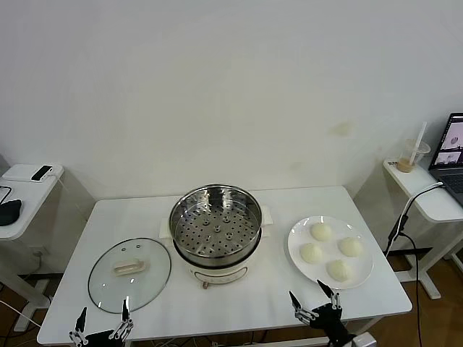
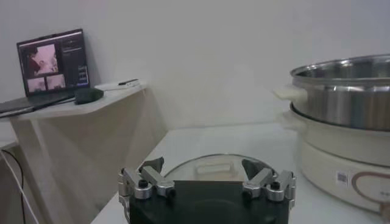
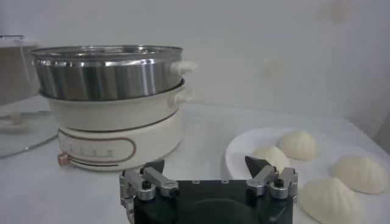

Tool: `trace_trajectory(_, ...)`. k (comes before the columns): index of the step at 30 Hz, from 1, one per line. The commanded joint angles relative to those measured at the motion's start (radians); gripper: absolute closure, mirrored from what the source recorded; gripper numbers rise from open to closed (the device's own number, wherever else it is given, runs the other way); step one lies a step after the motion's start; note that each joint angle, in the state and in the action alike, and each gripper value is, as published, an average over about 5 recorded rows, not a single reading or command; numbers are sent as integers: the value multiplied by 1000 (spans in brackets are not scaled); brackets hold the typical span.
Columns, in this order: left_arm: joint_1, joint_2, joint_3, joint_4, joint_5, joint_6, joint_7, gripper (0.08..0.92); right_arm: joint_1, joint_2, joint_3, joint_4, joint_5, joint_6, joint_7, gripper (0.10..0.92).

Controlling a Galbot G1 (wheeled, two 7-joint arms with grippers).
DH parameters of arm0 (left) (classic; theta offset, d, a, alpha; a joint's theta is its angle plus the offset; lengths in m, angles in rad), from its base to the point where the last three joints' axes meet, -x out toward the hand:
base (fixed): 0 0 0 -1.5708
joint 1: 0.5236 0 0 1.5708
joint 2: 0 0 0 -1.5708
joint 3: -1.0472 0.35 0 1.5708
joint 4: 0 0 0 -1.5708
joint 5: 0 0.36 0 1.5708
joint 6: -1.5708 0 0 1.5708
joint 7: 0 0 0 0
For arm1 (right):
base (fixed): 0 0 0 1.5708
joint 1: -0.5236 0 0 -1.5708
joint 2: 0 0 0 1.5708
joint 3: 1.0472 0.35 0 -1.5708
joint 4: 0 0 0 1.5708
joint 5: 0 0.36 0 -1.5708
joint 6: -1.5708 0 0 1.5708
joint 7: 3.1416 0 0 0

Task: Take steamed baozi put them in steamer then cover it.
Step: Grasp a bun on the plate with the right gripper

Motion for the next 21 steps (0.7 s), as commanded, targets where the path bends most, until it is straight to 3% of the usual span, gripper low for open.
trace_trajectory(1, 5, 0, 7, -41, 37, 93, -4, 177, 98, -40, 52, -31, -149, 0, -8, 203)
trace_trajectory(8, -10, 1, -18, -47, 92, 94, 55, 177, 295, -209, 108, -136, -288, -94, -125, 203)
trace_trajectory(21, -36, -7, -59, -29, 141, 91, 106, 177, 908, -525, -185, -451, -610, -141, -579, 203)
